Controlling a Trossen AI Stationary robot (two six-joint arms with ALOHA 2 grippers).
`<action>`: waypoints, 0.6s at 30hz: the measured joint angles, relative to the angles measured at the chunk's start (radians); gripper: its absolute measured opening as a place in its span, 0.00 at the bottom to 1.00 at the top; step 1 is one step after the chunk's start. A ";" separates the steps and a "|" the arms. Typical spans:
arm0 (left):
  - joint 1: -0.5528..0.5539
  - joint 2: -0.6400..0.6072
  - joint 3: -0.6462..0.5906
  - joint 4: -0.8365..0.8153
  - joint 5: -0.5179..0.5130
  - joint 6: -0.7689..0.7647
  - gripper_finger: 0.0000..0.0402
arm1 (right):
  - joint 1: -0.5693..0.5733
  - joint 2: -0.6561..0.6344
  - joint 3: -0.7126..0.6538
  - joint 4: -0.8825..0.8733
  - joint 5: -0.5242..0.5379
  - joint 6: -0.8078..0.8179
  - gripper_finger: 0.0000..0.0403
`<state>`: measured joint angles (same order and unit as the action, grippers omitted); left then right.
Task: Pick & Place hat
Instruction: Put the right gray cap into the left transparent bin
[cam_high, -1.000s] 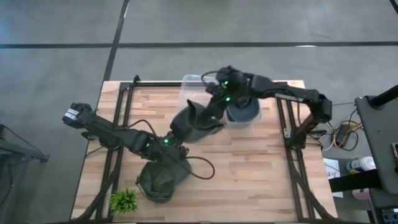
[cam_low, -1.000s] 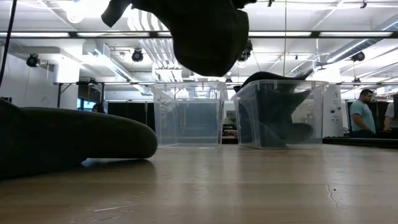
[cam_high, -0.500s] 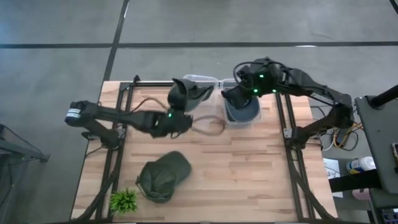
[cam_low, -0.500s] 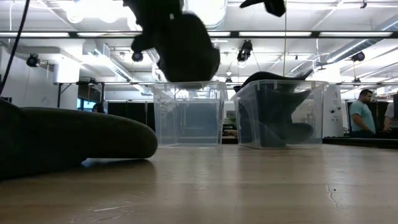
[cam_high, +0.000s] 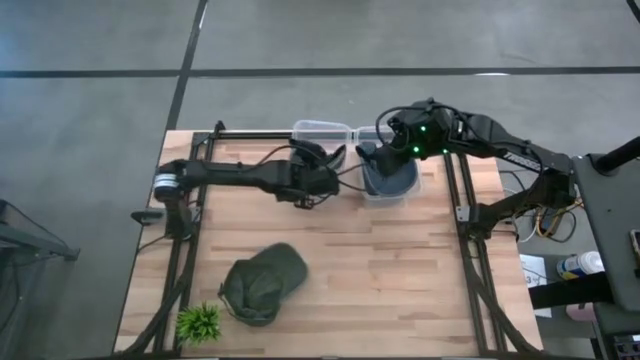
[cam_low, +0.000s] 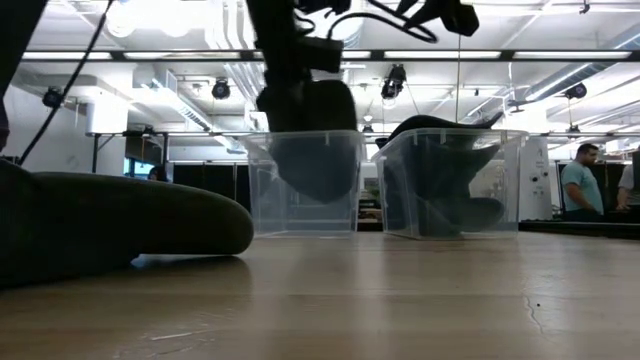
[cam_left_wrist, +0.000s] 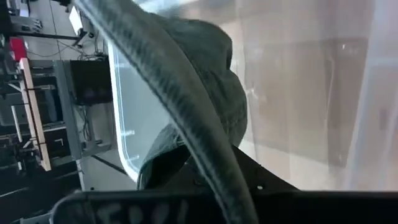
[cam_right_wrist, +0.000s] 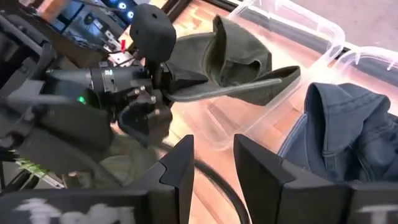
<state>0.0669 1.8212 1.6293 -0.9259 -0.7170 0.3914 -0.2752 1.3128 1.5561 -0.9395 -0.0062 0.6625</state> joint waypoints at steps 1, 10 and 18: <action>0.000 0.018 0.021 0.001 0.003 -0.003 0.02 | 0.000 0.000 -0.007 0.001 0.005 0.001 0.27; -0.001 0.065 0.084 -0.100 0.142 -0.104 0.02 | 0.000 -0.003 -0.028 -0.007 0.010 -0.010 0.27; 0.000 0.062 0.085 -0.078 0.246 -0.182 0.14 | -0.003 -0.003 -0.029 -0.007 0.036 -0.034 0.27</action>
<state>0.0666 1.8834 1.7145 -1.0035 -0.4709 0.2093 -0.2778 1.3102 1.5272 -0.9466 0.0299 0.6285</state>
